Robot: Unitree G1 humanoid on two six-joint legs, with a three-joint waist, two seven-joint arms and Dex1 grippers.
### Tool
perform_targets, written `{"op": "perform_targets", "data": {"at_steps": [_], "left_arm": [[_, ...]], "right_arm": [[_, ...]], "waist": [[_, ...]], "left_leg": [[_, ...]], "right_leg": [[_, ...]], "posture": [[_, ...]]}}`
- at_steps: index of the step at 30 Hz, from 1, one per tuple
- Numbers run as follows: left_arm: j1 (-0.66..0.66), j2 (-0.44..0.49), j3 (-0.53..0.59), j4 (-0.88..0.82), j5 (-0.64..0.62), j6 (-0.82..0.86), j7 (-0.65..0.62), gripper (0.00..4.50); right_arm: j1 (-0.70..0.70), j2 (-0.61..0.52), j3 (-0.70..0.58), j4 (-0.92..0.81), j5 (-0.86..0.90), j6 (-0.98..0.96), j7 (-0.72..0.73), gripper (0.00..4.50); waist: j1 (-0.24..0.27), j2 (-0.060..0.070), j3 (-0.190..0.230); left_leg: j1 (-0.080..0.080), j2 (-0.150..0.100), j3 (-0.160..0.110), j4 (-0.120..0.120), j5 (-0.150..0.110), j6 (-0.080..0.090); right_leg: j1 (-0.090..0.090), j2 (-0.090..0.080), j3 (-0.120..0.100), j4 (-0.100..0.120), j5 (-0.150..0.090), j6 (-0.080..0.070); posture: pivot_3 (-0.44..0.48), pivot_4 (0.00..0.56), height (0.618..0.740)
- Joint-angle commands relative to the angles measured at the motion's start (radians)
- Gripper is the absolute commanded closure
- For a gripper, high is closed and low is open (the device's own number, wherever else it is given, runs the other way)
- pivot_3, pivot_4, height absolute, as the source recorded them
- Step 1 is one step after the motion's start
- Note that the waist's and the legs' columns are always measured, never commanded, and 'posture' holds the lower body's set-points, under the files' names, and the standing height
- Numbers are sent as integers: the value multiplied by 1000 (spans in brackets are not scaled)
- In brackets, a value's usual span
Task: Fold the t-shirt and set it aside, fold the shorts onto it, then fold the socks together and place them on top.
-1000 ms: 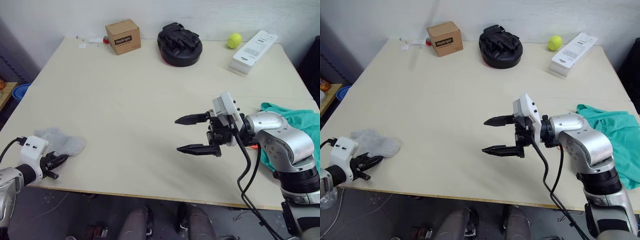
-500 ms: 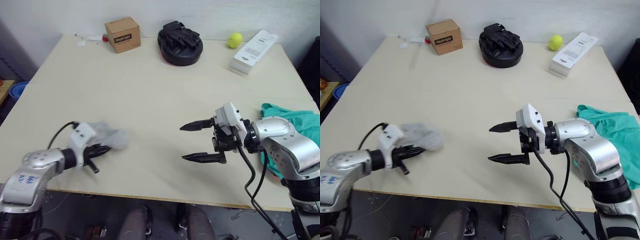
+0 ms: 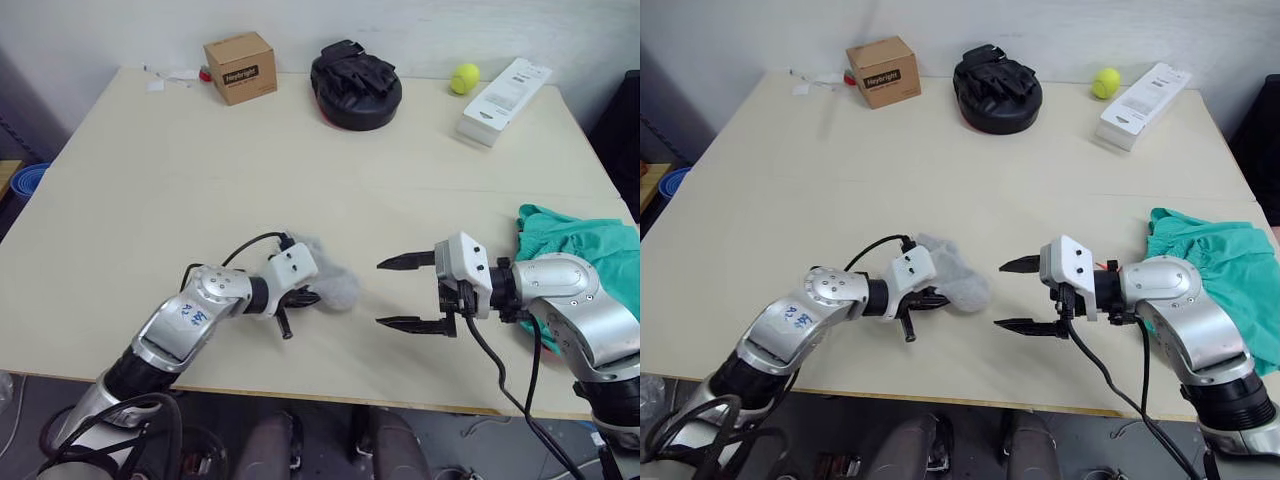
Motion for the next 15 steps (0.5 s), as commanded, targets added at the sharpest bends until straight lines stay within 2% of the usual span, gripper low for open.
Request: {"op": "perform_targets", "data": {"at_steps": [1, 7, 13, 15], "left_arm": [[-8, -12, 24, -15, -28, 20, -28, 3928], [-14, 18, 126, -86, -124, 91, -81, 2149], [-26, 129, 277, -112, -231, 168, -151, 157], [-26, 178, 322, -72, -251, 172, -182, 12]], "right_arm": [[18, -9, -28, -42, -12, -18, -31, 0], [55, 5, -24, -68, -19, -15, -76, 0], [70, 11, -18, -85, -13, -1, -104, 0], [76, 14, -12, -92, -16, -6, -109, 0]], "waist": [[0, 0, 0], [0, 0, 0], [-1, -1, 0], [-1, -1, 0]], "left_leg": [[0, 0, 0, 0, 0, 0], [0, 0, -1, 2, 0, 0], [0, 0, -2, 3, 0, 0], [0, 0, -2, 3, 0, 0]], "right_leg": [[0, 0, 0, 0, 0, 0], [1, 0, 0, 0, 0, 0], [1, 0, 0, 0, 0, 0], [1, 0, 0, 0, 0, 0]], "posture": [[0, 150, 740], [0, 150, 740], [0, 150, 740], [0, 150, 740]]}}
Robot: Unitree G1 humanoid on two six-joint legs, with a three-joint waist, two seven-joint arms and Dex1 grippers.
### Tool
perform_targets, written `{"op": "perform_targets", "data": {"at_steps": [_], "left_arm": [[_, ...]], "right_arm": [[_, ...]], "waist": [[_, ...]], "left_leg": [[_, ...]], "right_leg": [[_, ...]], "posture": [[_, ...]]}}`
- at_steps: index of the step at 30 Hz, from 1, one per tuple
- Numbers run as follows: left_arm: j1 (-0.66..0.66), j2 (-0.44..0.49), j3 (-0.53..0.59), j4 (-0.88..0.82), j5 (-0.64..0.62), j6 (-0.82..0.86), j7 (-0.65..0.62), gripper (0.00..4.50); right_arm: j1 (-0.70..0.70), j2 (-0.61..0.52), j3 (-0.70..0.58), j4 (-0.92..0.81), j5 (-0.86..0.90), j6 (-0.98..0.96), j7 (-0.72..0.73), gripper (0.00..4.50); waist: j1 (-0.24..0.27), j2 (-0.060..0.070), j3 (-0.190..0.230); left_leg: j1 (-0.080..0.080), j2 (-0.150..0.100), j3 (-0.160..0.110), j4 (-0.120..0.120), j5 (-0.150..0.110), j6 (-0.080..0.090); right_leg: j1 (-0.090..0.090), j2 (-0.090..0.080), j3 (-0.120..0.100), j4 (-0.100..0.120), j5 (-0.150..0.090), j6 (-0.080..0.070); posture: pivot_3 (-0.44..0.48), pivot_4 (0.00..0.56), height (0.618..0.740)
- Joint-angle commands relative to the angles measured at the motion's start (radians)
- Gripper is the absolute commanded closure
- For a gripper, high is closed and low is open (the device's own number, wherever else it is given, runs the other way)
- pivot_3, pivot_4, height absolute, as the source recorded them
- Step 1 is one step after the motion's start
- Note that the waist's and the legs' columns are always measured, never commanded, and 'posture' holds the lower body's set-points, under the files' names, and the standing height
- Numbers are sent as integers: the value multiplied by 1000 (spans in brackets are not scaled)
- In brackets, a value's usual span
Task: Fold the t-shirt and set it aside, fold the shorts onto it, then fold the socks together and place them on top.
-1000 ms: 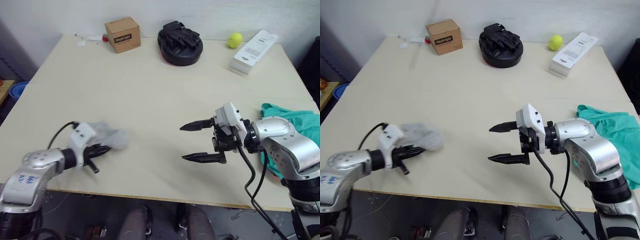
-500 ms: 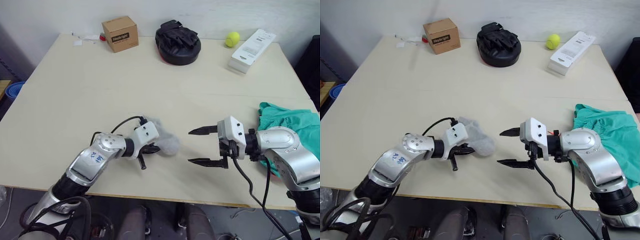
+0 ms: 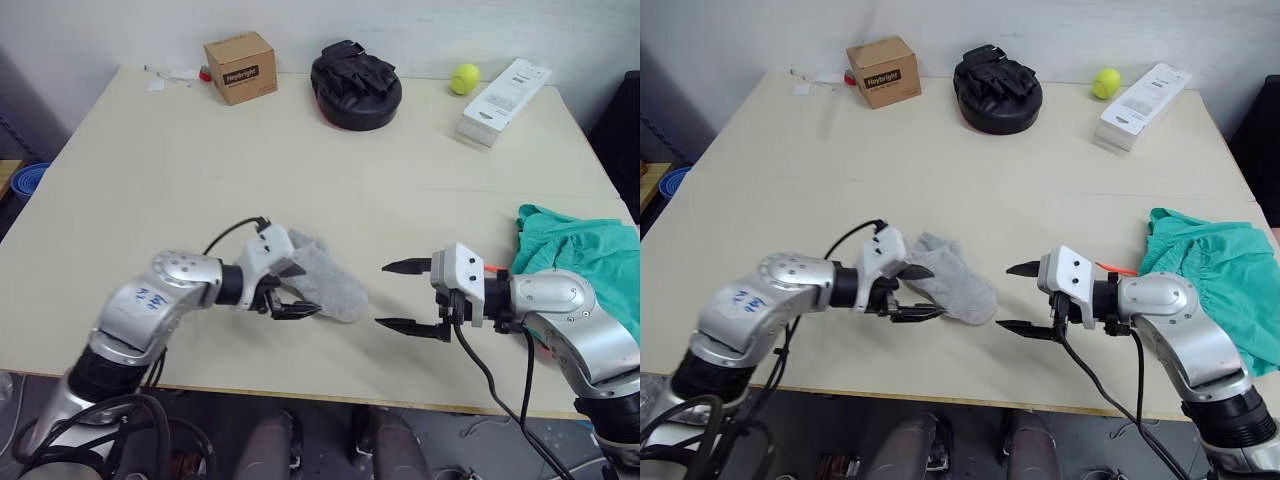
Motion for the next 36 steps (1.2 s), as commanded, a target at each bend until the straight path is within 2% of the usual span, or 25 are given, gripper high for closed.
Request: {"op": "perform_targets", "data": {"at_steps": [1, 6, 8, 13, 18, 21, 29, 36], "left_arm": [[-12, 76, 91, 50, -42, -1, -60, 12], [-74, 141, 81, 290, 15, -100, -110, 12], [-125, 133, 40, 386, 45, -139, -141, 12], [-193, 104, -46, 501, 102, -205, -201, 12], [-246, 57, -89, 581, 135, -243, -244, 12], [-265, 31, -103, 610, 156, -263, -251, 12], [-308, -27, -119, 663, 204, -295, -261, 12], [-328, -78, -121, 724, 238, -322, -265, 12]], "right_arm": [[7, 8, -6, -57, 5, -13, -14, 0], [6, 17, 46, -40, -76, -86, -23, 0], [5, 23, 87, -13, -152, -170, -27, 0], [5, 35, 137, 41, -263, -333, -36, 0], [26, 47, 121, 34, -260, -392, -35, 0], [32, 51, 109, 22, -244, -387, -38, 0], [32, 78, 54, -49, -94, -196, -65, 0], [28, 75, 42, -70, -68, -151, -81, 0]], "waist": [[0, 0, 0], [1, 0, 0], [4, -2, 1], [-1, -2, 1], [-1, -4, 2], [-2, -4, 3], [-1, -5, 3], [0, -5, 3]], "left_leg": [[0, 0, 0, 0, 0, 0], [0, 0, 0, 0, 0, 0], [0, 0, 0, 0, 0, 0], [-1, -1, 1, 1, 0, 0], [-2, 0, 1, 2, 0, 0], [-2, 0, 1, 6, 0, 0], [-5, 0, -1, 10, 0, 0], [-7, 0, -2, 11, 0, 1]], "right_leg": [[0, 0, 0, 0, 0, 0], [0, 0, 0, 0, 0, 0], [0, 0, -1, 0, 0, 0], [0, 1, 0, 1, 0, 1], [-1, 3, 0, 1, 0, 1], [-1, 2, 0, 4, 0, 1], [-1, 1, -1, 6, 0, 1], [-2, 1, -2, 6, 0, 1]], "posture": [[0, 150, 740], [0, 150, 740], [0, 150, 740], [0, 150, 740], [0, 150, 740], [0, 150, 740], [0, 150, 740], [0, 150, 740]]}}
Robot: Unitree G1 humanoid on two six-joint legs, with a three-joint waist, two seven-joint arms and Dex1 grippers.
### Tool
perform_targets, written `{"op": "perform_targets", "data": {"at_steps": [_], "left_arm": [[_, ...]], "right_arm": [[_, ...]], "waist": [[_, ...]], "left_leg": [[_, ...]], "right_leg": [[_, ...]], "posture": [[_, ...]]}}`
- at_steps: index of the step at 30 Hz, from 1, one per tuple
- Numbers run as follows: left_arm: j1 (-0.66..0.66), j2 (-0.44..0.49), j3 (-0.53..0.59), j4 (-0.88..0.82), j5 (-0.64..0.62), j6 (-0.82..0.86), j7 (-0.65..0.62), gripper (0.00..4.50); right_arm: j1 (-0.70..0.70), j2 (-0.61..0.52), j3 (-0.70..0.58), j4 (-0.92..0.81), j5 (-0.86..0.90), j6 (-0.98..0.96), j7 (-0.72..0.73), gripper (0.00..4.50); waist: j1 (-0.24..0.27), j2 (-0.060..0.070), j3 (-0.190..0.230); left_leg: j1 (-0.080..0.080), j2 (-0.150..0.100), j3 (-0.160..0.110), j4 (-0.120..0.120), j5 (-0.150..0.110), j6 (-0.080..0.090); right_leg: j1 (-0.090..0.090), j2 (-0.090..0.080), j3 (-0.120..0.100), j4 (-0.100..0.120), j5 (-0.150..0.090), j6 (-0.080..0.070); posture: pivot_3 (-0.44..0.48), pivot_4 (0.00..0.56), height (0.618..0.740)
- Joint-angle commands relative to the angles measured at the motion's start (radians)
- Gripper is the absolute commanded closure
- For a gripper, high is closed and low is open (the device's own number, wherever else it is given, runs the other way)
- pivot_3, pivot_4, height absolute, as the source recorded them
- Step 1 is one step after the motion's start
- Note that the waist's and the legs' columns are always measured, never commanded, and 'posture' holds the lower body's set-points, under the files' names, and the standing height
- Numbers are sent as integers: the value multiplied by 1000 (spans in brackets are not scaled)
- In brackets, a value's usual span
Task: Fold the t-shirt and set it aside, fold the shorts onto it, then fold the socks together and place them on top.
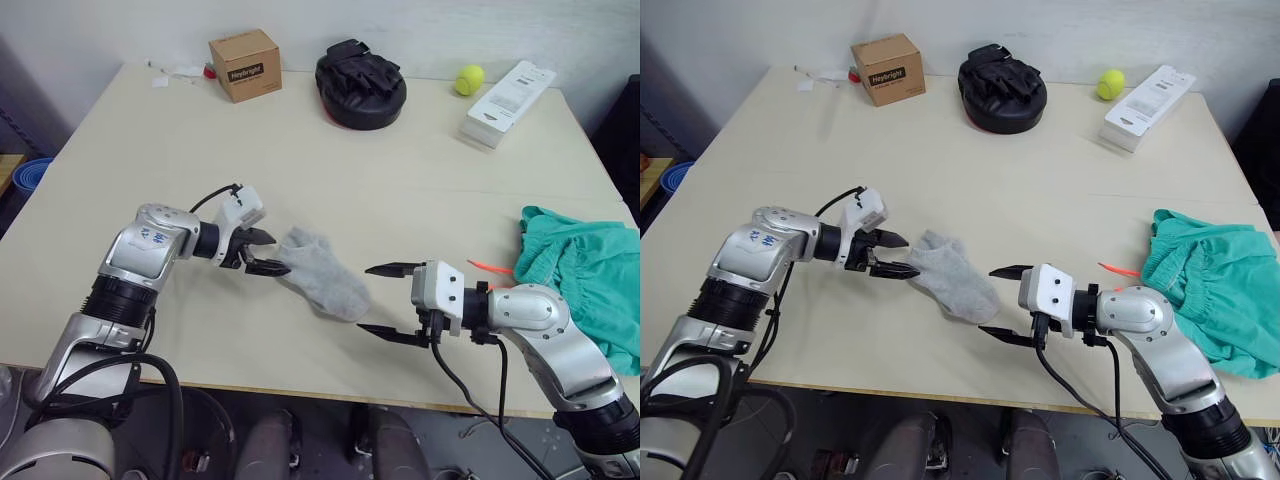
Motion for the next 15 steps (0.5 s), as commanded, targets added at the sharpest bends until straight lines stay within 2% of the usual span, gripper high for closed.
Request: {"op": "perform_targets", "data": {"at_steps": [1, 2, 6, 15], "left_arm": [[-39, -16, 5, 22, 13, -22, -12, 12], [-46, -27, 7, 40, 16, -28, -10, 12], [-75, -67, 9, 117, 37, -61, 5, 879], [-75, -73, 14, 101, 30, -42, -43, 3937]], "right_arm": [[-5, 1, -35, -45, 22, 5, -9, 0], [-4, 0, -36, -46, 24, 7, -10, 0], [0, -3, -45, -48, 27, 11, -12, 0], [24, -10, -59, -67, 21, 17, -19, 0]], "waist": [[0, 0, 0], [0, 0, 0], [1, 0, 0], [0, 0, 0]], "left_leg": [[0, 0, 0, 0, 0, 0], [0, 0, 0, 0, 0, 0], [-1, -1, 0, 0, 1, 1], [-2, -1, 0, 1, 1, 2]], "right_leg": [[0, 0, 0, 0, 0, 0], [0, 0, 0, 0, 0, 0], [0, 0, -1, 0, 0, 1], [-1, 0, -1, 0, 0, 1]], "posture": [[0, 150, 740], [0, 150, 740], [0, 150, 740], [0, 150, 740]]}}
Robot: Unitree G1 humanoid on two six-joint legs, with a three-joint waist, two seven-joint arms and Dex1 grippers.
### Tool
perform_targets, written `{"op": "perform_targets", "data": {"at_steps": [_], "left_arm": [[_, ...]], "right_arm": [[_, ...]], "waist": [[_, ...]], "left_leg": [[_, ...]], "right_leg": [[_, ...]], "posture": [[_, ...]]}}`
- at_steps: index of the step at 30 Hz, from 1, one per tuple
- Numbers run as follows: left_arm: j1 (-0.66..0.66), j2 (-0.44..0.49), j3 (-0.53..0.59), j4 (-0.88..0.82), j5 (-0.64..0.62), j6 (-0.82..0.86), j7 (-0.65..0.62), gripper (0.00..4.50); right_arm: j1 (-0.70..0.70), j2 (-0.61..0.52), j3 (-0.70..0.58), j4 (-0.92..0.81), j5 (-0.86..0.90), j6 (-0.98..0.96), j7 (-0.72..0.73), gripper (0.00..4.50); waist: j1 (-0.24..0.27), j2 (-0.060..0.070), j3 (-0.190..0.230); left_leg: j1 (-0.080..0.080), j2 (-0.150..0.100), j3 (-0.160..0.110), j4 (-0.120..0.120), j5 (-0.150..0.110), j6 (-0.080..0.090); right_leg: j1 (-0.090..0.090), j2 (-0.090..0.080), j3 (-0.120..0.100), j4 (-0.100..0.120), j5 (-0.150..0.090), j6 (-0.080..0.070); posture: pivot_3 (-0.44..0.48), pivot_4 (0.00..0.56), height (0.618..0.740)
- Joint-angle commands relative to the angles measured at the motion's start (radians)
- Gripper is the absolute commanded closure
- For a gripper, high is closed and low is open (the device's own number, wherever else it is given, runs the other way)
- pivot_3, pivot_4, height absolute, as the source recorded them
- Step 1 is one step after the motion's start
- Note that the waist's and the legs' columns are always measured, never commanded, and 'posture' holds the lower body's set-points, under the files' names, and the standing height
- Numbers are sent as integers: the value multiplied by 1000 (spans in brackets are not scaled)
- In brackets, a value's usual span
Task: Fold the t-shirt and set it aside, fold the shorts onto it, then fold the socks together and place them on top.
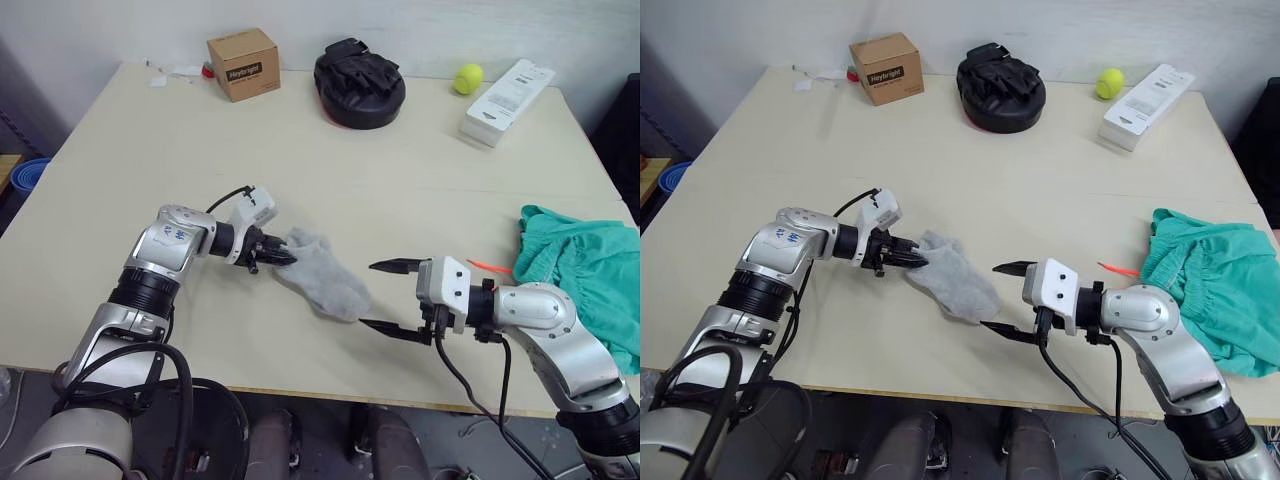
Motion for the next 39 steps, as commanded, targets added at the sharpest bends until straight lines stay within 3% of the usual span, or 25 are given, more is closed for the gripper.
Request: {"op": "perform_targets", "data": {"at_steps": [1, 2, 10, 13, 19, 28, 31, 37, 39], "left_arm": [[-11, 18, 11, -56, -8, 15, -35, 4284], [-10, 26, 8, -68, -6, 21, -44, 4478], [2, 51, 19, -96, 12, 23, -35, 4478], [13, 53, 24, -117, 7, 30, -31, 3765], [53, 102, 22, -210, 23, 31, -32, 1837], [106, 124, 35, -253, 18, 40, -10, 1837], [104, 109, 43, -249, 11, 39, 3, 2388], [94, 93, 57, -238, -3, 34, 5, 4325], [92, 96, 63, -240, -13, 43, -5, 4456]], "right_arm": [[10, -11, -29, -56, 7, -5, -7, 0], [12, -12, -30, -57, 6, -5, -8, 0], [12, -11, -34, -56, 6, -1, -21, 0], [10, -11, -30, -51, 3, -4, -22, 0], [-2, -7, -25, -41, 0, -6, -21, 0], [-20, -4, -20, -30, 0, -6, -18, 0], [-27, -4, -18, -22, -2, -8, -15, 0], [-29, -4, -16, -22, -2, -8, -13, 0], [-28, -3, -14, -20, -4, -9, -14, 0]], "waist": [[0, 0, 0], [0, 0, 0], [1, 0, 0], [0, 0, 0], [-1, 0, 0], [2, 0, 0], [1, 0, 0], [0, 0, 0], [0, 0, 0]], "left_leg": [[0, 0, 0, 0, 0, 0], [0, 0, 0, 0, 0, 0], [0, 0, 0, 1, 0, 0], [0, 0, 0, 1, 0, 0], [0, 0, 0, 1, 0, 0], [-1, 0, -1, 1, 0, 1], [-1, 0, -1, 1, 0, 1], [-1, 0, -1, 1, 0, 1], [-1, 0, -1, 1, 0, 1]], "right_leg": [[0, 0, 0, 0, 0, 0], [0, 0, 0, 0, 0, 0], [0, 0, 0, 0, 0, 0], [0, 0, 0, 0, 0, 0], [0, 0, 0, 0, 0, 0], [0, 0, 0, 0, 0, 0], [0, 0, 0, 0, 0, 1], [0, 0, 0, 0, 0, 1], [0, 0, 0, 1, 0, 1]], "posture": [[0, 150, 740], [0, 150, 740], [0, 150, 740], [0, 150, 740], [0, 150, 740], [0, 150, 740], [0, 150, 740], [0, 150, 740], [0, 150, 740]]}}
